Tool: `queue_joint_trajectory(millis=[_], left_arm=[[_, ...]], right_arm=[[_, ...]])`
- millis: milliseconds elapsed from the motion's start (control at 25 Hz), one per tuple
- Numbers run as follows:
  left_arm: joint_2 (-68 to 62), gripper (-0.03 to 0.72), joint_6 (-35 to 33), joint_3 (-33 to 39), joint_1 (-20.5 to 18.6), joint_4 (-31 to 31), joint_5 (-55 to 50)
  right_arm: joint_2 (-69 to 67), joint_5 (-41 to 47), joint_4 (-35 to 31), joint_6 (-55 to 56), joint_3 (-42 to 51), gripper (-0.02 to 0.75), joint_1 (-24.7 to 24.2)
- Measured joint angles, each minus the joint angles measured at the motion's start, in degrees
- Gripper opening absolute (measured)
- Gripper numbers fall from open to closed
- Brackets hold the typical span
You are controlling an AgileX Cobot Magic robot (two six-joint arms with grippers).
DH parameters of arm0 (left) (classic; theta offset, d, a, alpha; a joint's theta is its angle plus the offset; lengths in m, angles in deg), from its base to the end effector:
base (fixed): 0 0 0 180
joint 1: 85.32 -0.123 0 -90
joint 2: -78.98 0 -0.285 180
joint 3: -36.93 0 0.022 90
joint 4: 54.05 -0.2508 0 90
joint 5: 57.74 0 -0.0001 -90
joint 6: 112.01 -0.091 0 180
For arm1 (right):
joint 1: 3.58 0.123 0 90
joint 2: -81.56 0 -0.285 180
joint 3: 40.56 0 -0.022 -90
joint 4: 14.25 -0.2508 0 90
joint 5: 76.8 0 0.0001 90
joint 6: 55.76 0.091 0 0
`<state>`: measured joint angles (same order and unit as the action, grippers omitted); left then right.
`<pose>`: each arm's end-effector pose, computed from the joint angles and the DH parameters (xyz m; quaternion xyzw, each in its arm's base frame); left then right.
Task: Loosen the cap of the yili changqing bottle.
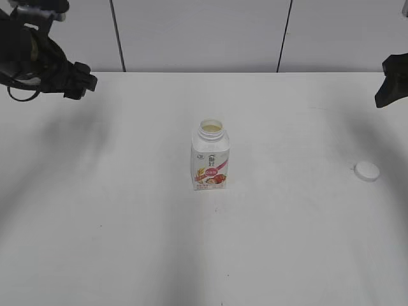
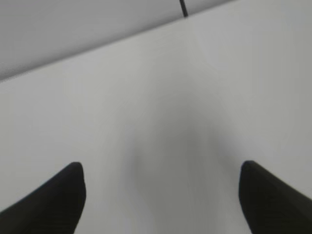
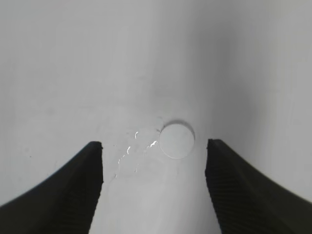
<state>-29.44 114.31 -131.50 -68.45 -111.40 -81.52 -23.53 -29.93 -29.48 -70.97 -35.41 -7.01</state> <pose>0.3731 -0.0808 0.2283 0.1335 0.8973 0.1300 0.4002 0.3536 -0.0037 0.2504 -0.0305 0.9735 0.0794 0.2123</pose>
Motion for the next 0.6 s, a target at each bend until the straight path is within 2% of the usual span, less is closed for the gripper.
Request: queue_joint_trajectory(millis=[80, 200, 320, 440, 600], left_arm=[[0.6, 0.587, -8.4, -0.8, 0.0, 12.7, -2.8], [2.5, 0.586, -18.7, -2.8, 0.0, 28.2, -5.8], [4.2, 0.586, -25.7, -4.9, -0.3, 40.3, -11.2], [4.3, 0.585, -27.9, -7.4, -1.4, 46.2, -19.8], [4.3, 0.583, -30.9, -9.3, -2.9, 48.2, -30.2]], right_arm=[[0.0, 1.3, 0.0, 0.0, 0.0, 0.522, 0.0], [0.0, 3.1, 0.0, 0.0, 0.0, 0.522, 0.0], [0.0, 6.5, 0.4, 0.0, 0.0, 0.522, 0.0], [0.7, 11.2, 0.5, 0.0, 0.0, 0.518, 0.0], [3.6, 18.7, 0.5, 0.0, -0.3, 0.511, 0.0]])
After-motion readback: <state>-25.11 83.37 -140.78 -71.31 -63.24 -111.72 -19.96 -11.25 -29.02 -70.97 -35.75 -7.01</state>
